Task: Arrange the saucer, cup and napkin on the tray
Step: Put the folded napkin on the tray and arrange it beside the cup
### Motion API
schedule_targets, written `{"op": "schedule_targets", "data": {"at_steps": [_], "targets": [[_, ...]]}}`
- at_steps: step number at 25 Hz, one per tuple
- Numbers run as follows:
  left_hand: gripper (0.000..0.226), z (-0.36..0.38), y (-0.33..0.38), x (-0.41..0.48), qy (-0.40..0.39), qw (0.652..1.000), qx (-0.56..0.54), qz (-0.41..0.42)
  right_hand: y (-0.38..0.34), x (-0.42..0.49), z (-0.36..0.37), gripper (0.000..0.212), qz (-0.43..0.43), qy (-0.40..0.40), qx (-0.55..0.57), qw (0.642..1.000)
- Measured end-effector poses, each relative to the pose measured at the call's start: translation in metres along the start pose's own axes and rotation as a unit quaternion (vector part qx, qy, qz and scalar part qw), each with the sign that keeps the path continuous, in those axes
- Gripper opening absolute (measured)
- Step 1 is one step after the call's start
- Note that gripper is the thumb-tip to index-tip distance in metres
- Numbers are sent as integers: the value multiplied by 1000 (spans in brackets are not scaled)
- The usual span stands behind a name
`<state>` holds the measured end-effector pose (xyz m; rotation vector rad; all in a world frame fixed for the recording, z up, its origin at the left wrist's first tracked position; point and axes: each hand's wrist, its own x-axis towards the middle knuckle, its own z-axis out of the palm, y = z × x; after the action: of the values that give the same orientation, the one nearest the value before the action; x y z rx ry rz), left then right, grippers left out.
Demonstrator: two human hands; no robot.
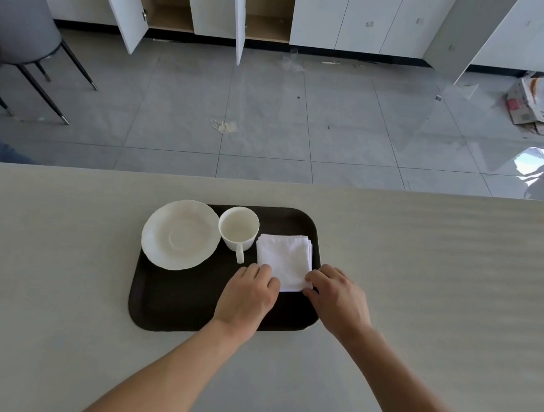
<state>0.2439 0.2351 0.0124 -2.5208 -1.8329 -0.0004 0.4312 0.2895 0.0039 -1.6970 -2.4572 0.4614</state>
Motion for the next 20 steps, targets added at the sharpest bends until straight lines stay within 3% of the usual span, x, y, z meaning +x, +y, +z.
{"op": "schedule_targets", "data": {"at_steps": [20], "targets": [[20,-10,0,33,-57,996,56,-43,3,38,-2,6,-34,30,-11,999]]}}
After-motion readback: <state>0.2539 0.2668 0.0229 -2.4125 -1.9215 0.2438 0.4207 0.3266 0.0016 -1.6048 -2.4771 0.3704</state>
